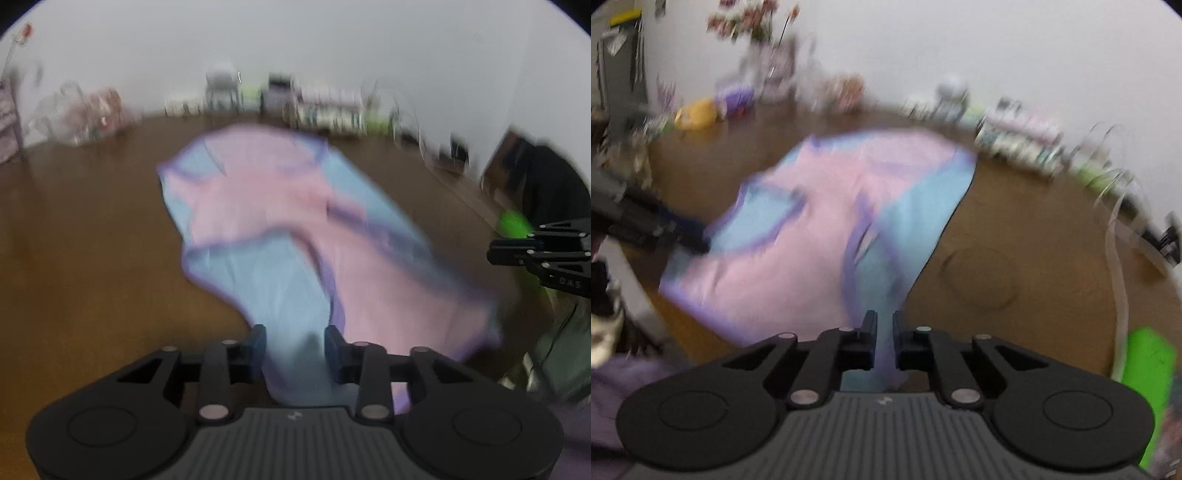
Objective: Fold clothes
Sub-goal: 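Lay the garment back on the table and release both grippers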
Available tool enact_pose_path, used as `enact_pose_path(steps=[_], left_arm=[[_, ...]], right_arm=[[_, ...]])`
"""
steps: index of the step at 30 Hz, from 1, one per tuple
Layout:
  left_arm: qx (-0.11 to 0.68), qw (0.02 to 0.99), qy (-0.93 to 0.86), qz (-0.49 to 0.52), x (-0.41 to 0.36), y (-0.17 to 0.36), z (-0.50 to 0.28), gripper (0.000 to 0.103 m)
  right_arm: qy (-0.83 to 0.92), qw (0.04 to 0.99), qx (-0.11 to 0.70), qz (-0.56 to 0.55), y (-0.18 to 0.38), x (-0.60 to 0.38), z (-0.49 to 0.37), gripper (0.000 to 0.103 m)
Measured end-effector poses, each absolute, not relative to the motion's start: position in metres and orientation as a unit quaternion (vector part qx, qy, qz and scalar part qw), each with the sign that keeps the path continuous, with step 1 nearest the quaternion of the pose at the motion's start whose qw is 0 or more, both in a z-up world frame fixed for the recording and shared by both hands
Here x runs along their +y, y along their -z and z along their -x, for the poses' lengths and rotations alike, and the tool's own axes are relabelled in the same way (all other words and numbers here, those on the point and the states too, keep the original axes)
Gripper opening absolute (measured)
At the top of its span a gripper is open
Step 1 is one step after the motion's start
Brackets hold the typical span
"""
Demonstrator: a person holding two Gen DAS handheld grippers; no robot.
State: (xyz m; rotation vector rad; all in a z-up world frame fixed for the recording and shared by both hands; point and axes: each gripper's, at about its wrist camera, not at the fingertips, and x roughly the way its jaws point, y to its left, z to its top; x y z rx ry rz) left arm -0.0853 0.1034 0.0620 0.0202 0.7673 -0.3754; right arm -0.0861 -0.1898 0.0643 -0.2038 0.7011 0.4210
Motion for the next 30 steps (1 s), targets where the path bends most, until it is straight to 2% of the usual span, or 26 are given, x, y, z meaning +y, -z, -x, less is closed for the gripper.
enact_pose_path(steps=[2, 6, 10, 12, 13, 14, 15, 19, 21, 22, 23, 24, 28, 30], left_arm=[[0.354, 0.923, 0.146, -0.02, 0.109, -0.062, 0.065, 0.056], [0.378, 0.922, 0.073, -0.05, 0.112, -0.041, 0.023, 0.05], [0.369, 0.923, 0.056, -0.089, 0.102, -0.031, 0.016, 0.047], [0.36, 0.925, 0.065, -0.102, 0.098, -0.03, 0.018, 0.034], [0.357, 0.925, 0.068, -0.109, 0.096, -0.029, 0.02, 0.03], [0.356, 0.925, 0.07, -0.117, 0.093, -0.029, 0.021, 0.023], [0.354, 0.924, 0.071, -0.125, 0.09, -0.029, 0.022, 0.016], [0.341, 0.924, 0.07, -0.159, 0.08, -0.025, 0.026, 0.014], [0.342, 0.923, 0.066, -0.163, 0.077, -0.025, 0.025, 0.016], [0.343, 0.923, 0.066, -0.162, 0.075, -0.026, 0.024, 0.018], [0.344, 0.923, 0.07, -0.16, 0.075, -0.026, 0.024, 0.023], [0.344, 0.922, 0.072, -0.16, 0.074, -0.027, 0.024, 0.028], [0.341, 0.922, 0.077, -0.165, 0.071, -0.025, 0.023, 0.027], [0.342, 0.922, 0.078, -0.164, 0.071, -0.025, 0.023, 0.015]], right_arm=[[-0.206, 0.919, 0.322, 0.093, -0.068, -0.185, 0.069, 0.02], [-0.208, 0.93, 0.292, 0.088, -0.071, -0.173, 0.033, 0.021], [-0.194, 0.926, 0.309, 0.102, -0.046, -0.159, 0.01, 0.024], [-0.183, 0.93, 0.306, 0.086, -0.045, -0.167, 0.013, 0.023], [-0.178, 0.932, 0.305, 0.078, -0.045, -0.171, 0.014, 0.009], [-0.173, 0.934, 0.304, 0.07, -0.045, -0.176, 0.016, 0.002], [-0.167, 0.936, 0.303, 0.062, -0.044, -0.18, 0.017, 0.002], [-0.146, 0.943, 0.298, 0.03, -0.043, -0.197, 0.023, 0.002], [-0.135, 0.946, 0.296, 0.014, -0.042, -0.205, 0.025, 0.008], [-0.129, 0.947, 0.294, 0.006, -0.042, -0.21, 0.027, 0.018], [-0.124, 0.948, 0.293, -0.002, -0.041, -0.214, 0.028, 0.041], [-0.118, 0.949, 0.291, -0.01, -0.041, -0.218, 0.03, 0.049], [-0.146, 0.95, 0.277, 0.003, -0.048, -0.209, 0.041, 0.048], [-0.185, 0.941, 0.283, -0.005, -0.049, -0.202, 0.04, 0.045]])
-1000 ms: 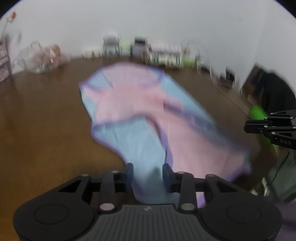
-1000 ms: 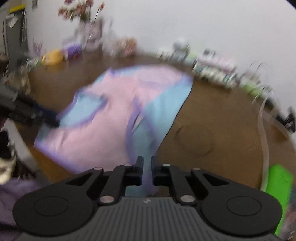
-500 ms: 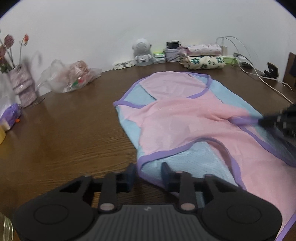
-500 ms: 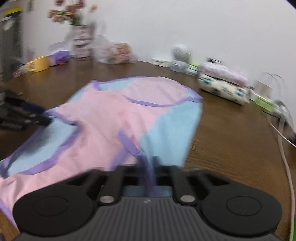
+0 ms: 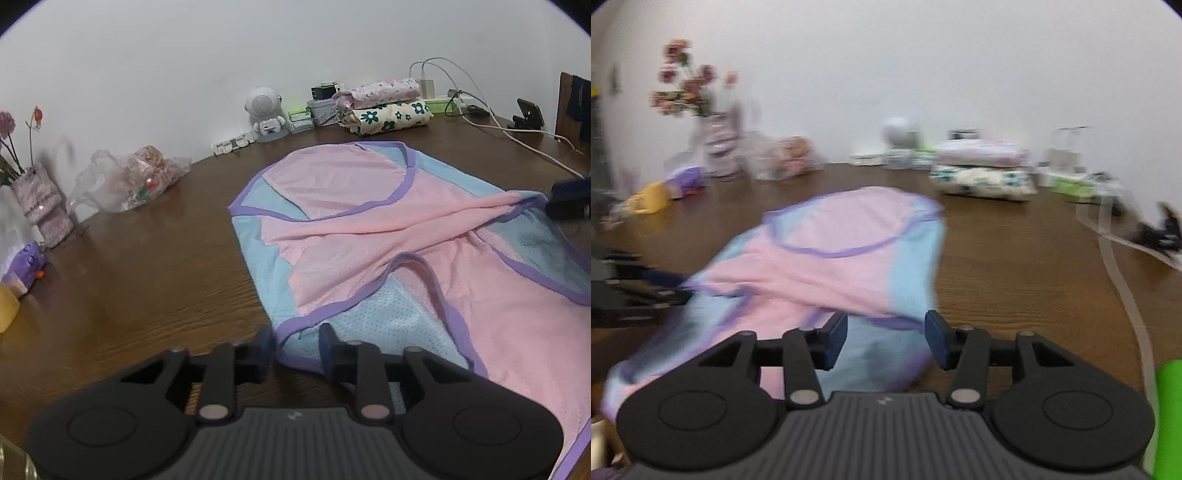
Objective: Fold clothes
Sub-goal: 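Lay the garment back on the table and release both grippers, then fold the purple-trimmed hem toward the collar with the right gripper while the left holds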
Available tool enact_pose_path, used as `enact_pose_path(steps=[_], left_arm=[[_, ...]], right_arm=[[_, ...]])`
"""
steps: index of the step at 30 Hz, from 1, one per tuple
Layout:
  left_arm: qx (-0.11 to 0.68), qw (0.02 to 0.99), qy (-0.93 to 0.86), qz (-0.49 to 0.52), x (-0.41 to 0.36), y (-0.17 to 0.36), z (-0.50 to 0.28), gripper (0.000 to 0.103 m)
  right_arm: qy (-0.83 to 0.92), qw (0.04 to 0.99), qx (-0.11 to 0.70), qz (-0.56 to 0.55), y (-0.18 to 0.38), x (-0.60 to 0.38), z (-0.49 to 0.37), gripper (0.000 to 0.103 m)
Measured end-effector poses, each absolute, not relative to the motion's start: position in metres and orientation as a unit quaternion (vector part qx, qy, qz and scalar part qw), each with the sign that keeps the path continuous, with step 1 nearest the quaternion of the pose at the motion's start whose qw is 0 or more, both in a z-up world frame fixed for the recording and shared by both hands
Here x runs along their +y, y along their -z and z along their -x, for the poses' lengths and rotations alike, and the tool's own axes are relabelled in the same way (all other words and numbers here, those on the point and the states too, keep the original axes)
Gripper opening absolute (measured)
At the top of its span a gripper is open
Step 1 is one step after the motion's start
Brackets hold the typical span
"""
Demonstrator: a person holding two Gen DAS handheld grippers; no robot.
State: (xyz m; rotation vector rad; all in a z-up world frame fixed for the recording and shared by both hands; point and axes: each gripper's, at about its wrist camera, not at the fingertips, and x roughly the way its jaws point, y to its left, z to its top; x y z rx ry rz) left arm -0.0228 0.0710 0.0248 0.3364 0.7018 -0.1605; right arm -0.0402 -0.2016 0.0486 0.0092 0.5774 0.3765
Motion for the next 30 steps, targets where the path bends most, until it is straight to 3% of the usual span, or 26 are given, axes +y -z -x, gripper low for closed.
enact_pose_path(steps=[3, 4, 5, 8, 10, 14, 16, 21, 22, 24, 27, 29, 30], left_arm=[[0.34, 0.922, 0.066, -0.172, 0.075, -0.023, 0.025, 0.013], [0.339, 0.922, 0.062, -0.175, 0.076, -0.023, 0.026, 0.013], [0.339, 0.922, 0.059, -0.178, 0.077, -0.023, 0.026, 0.013], [0.342, 0.922, 0.048, -0.173, 0.082, -0.024, 0.028, 0.017], [0.363, 0.923, 0.048, -0.116, 0.091, -0.036, 0.027, 0.019], [0.353, 0.926, 0.133, -0.009, 0.083, -0.06, 0.029, 0.051], [0.359, 0.918, 0.166, -0.013, 0.062, -0.058, 0.021, 0.051], [0.397, 0.902, 0.171, -0.005, 0.032, -0.041, -0.012, 0.043], [0.404, 0.898, 0.171, 0.004, 0.032, -0.038, -0.018, 0.039], [0.414, 0.893, 0.174, 0.02, 0.034, -0.033, -0.023, 0.01], [0.404, 0.896, 0.184, 0.032, 0.041, -0.036, -0.015, 0.005], [0.397, 0.897, 0.192, 0.039, 0.046, -0.038, -0.009, 0.004], [0.393, 0.897, 0.195, 0.043, 0.049, -0.039, -0.007, 0.004]], right_arm=[[-0.203, 0.932, 0.301, 0.011, -0.04, -0.184, 0.038, 0.029], [-0.201, 0.93, 0.308, 0.019, -0.036, -0.18, 0.038, 0.014], [-0.196, 0.928, 0.315, 0.024, -0.032, -0.177, 0.038, 0.01], [-0.194, 0.926, 0.322, 0.029, -0.03, -0.178, 0.042, 0.008], [-0.194, 0.925, 0.325, 0.03, -0.03, -0.18, 0.046, 0.009], [-0.216, 0.924, 0.315, 0.004, -0.038, -0.185, 0.042, 0.01], [-0.232, 0.922, 0.309, -0.011, -0.042, -0.183, 0.032, 0.012], [-0.243, 0.917, 0.316, -0.014, -0.039, -0.169, 0.011, 0.014], [-0.242, 0.916, 0.319, -0.012, -0.037, -0.166, 0.008, 0.015], [-0.241, 0.914, 0.325, -0.007, -0.034, -0.161, 0.001, 0.02], [-0.239, 0.911, 0.335, 0.0, -0.03, -0.152, -0.009, 0.022], [-0.236, 0.913, 0.332, 0.008, -0.028, -0.15, -0.008, 0.002], [-0.236, 0.914, 0.33, 0.013, -0.029, -0.15, -0.005, 0.002]])
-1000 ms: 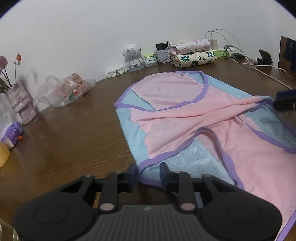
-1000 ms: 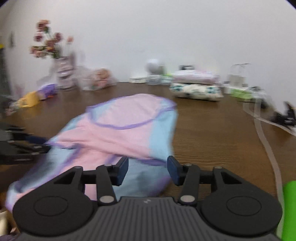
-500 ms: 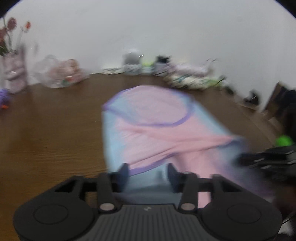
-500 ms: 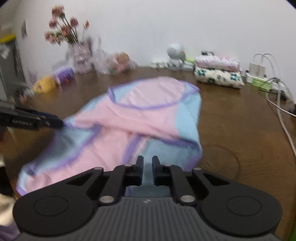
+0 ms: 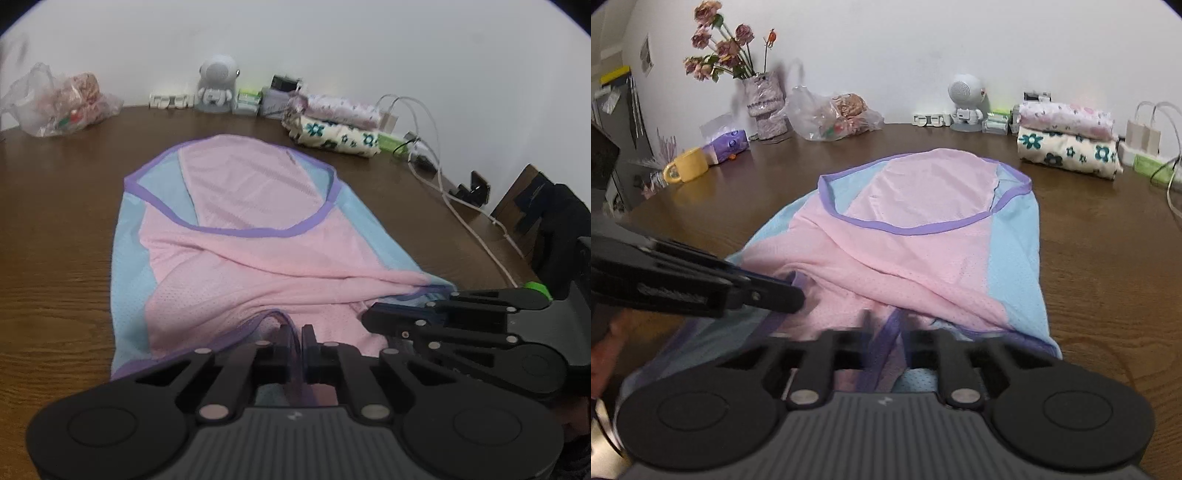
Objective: Fold clothes
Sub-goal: 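Fold the purple-trimmed hem toward the collar with the right gripper while the left holds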
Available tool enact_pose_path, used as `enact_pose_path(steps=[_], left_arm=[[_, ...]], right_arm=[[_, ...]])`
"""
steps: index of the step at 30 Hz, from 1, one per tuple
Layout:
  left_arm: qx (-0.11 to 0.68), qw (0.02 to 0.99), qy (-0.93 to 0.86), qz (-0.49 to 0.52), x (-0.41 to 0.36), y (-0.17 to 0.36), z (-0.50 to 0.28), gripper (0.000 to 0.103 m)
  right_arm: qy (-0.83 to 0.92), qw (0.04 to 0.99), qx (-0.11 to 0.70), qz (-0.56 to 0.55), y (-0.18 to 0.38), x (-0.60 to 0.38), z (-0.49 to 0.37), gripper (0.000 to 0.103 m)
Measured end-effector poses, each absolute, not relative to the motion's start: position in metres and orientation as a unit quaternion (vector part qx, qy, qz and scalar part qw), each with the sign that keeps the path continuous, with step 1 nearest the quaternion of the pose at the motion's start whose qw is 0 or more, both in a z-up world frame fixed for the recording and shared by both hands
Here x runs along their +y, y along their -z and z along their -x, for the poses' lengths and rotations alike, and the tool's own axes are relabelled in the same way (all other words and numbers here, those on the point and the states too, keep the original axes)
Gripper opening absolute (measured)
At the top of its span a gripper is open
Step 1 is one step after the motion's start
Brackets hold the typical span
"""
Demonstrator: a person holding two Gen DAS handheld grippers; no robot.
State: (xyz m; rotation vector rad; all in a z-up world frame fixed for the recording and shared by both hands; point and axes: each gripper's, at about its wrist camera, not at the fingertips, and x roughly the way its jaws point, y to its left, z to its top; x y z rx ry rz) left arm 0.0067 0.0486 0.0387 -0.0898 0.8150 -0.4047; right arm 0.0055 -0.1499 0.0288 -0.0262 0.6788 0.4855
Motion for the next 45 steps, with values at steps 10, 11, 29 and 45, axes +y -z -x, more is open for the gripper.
enact_pose_path(steps=[10, 11, 29, 45], left_arm=[[0.37, 0.897, 0.22, 0.1, 0.068, -0.058, 0.013, 0.005], [0.379, 0.892, 0.222, 0.103, 0.066, -0.056, 0.009, 0.016], [0.347, 0.915, 0.199, 0.052, 0.034, -0.047, 0.007, 0.0], [0.344, 0.92, 0.186, 0.036, 0.062, -0.057, 0.021, 0.049]], right_arm=[[-0.24, 0.934, 0.265, 0.006, -0.069, -0.17, 0.041, 0.003], [-0.239, 0.933, 0.269, 0.006, -0.067, -0.169, 0.038, 0.003], [-0.244, 0.933, 0.266, -0.014, -0.057, -0.169, 0.033, 0.003], [-0.214, 0.936, 0.279, 0.019, -0.056, -0.166, 0.018, 0.047]])
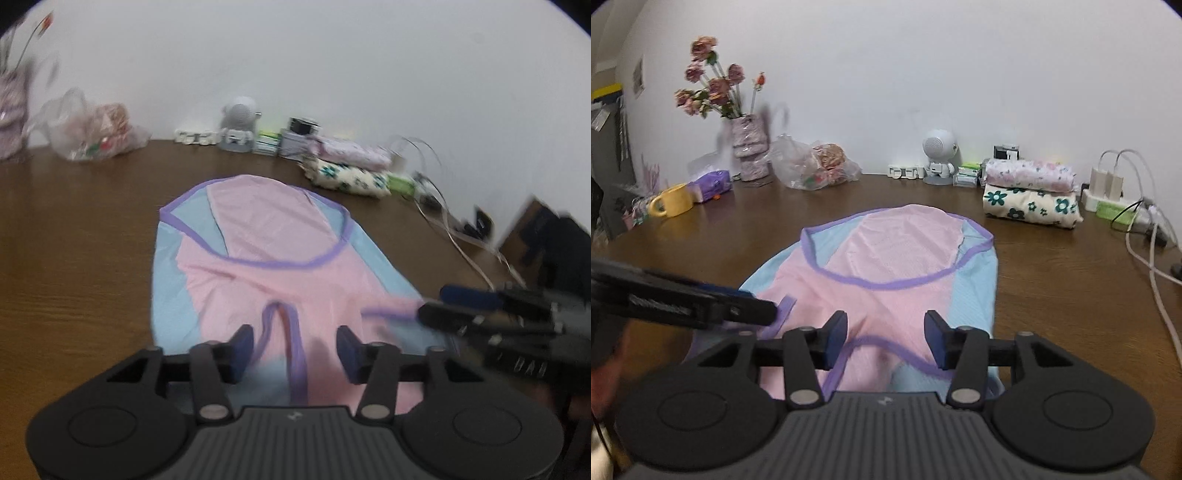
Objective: Fold clothes
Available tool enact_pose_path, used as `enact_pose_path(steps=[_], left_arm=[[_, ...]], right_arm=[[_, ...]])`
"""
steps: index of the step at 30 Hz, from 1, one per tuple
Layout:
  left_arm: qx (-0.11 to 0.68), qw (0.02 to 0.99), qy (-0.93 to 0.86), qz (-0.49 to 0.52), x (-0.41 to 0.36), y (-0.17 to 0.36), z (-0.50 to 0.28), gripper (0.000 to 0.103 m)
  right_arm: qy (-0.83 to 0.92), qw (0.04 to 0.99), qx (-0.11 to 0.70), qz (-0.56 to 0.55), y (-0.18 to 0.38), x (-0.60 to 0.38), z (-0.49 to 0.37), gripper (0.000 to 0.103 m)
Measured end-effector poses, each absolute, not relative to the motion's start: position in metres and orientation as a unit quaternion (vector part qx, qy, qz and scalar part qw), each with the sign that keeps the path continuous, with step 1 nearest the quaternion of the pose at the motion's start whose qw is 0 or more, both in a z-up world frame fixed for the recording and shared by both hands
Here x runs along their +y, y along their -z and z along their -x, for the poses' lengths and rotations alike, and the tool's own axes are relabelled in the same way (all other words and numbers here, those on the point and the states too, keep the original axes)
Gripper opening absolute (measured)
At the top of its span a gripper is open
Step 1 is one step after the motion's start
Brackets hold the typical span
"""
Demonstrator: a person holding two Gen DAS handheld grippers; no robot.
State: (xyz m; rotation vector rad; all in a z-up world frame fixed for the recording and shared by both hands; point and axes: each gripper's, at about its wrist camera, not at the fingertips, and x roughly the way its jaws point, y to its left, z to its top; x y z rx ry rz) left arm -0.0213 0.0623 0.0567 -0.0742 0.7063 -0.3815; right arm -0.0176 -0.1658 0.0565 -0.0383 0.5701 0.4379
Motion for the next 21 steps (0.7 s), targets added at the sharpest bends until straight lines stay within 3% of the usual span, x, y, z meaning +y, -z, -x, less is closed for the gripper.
enact_pose_path(steps=[4, 9, 10, 11, 13, 21], left_arm=[[0.345, 0.912, 0.221, 0.001, 0.069, -0.05, 0.062, 0.059], [0.357, 0.903, 0.237, -0.016, 0.076, -0.035, 0.098, 0.054], [0.361, 0.901, 0.24, -0.01, 0.078, -0.033, 0.1, 0.052], [0.364, 0.899, 0.244, -0.011, 0.079, -0.03, 0.102, 0.052], [0.363, 0.898, 0.248, -0.026, 0.079, -0.027, 0.107, 0.052], [0.349, 0.904, 0.246, -0.018, 0.097, -0.032, 0.111, 0.061]], right_arm=[[-0.244, 0.924, 0.291, 0.041, -0.055, -0.175, 0.045, 0.045], [-0.28, 0.908, 0.305, 0.068, -0.053, -0.186, 0.079, 0.044], [-0.287, 0.904, 0.307, 0.073, -0.052, -0.188, 0.085, 0.036], [-0.288, 0.902, 0.314, 0.076, -0.05, -0.19, 0.088, 0.018], [-0.27, 0.9, 0.334, 0.077, -0.041, -0.189, 0.081, 0.011], [-0.259, 0.907, 0.328, 0.052, -0.04, -0.198, 0.08, 0.014]])
